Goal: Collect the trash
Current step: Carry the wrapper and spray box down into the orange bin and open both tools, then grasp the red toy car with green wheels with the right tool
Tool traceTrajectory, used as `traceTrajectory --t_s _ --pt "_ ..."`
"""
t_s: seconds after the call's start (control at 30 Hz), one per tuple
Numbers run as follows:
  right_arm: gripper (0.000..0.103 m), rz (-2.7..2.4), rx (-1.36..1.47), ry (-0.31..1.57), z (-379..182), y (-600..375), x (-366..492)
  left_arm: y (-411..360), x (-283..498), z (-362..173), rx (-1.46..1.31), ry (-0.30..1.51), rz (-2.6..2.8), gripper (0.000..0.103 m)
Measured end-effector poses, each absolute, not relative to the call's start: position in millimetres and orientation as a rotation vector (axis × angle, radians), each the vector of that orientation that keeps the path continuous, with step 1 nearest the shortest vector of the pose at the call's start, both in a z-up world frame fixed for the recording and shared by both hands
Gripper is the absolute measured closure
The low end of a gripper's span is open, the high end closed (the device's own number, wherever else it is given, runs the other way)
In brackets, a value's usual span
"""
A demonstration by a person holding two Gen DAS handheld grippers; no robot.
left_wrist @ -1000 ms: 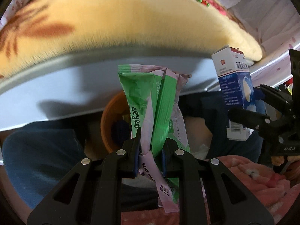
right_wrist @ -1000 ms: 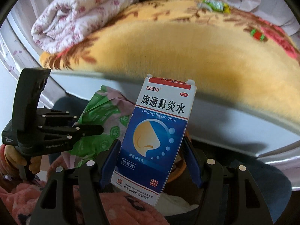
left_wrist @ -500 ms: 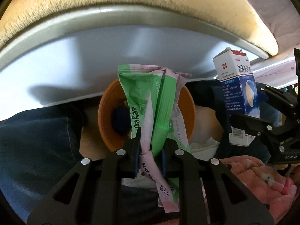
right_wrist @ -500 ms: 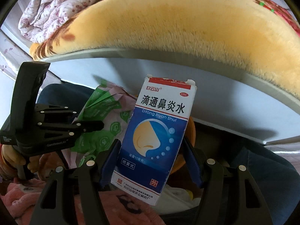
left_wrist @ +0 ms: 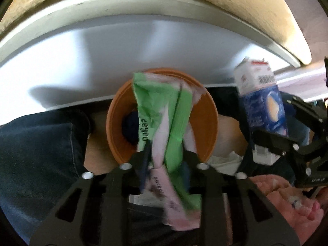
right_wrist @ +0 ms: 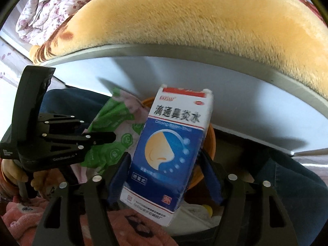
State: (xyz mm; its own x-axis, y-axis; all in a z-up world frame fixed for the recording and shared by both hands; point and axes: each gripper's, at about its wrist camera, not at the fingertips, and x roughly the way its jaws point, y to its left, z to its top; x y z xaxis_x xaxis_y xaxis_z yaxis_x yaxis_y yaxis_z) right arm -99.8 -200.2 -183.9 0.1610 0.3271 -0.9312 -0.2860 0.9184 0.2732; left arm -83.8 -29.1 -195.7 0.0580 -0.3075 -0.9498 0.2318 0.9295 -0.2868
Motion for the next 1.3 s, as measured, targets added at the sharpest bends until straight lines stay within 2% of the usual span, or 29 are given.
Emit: traceTrajectory --t_s 0.03,0.1,0.2,0.9,1.13,1.17,1.23,1.3 --pt "0.029 0.433 0.041 1.338 -184 -201 -100 -28 -84 -192 -0.060 1.442 -0.400 0.051" --pt "0.027 0.423 0.049 1.330 -182 -203 -99 -28 -84 -185 -0.050 1.412 -0.391 0.042" --pt "0.027 0.418 0.060 1.322 -179 -206 -99 -27 -82 -176 -0.049 1.381 -0.374 0.036" --pt "0.027 0.399 0.085 1.288 -164 -222 -103 -25 -85 -167 -0.021 1.341 -0.351 0.035" --pt "0.027 0.401 0.092 1.241 -145 -225 -104 -25 -87 -143 -0.029 1.279 -0.369 0.035" --pt "0.027 0.399 0.090 1.225 -139 -226 -103 -25 -87 -137 -0.028 1.261 -0.372 0.035" --pt "0.027 0.394 0.085 1.182 -124 -229 -102 -26 -87 -125 -0.029 1.227 -0.381 0.025" --pt "0.023 0.387 0.081 1.137 -109 -233 -100 -27 -86 -110 -0.023 1.181 -0.388 0.024"
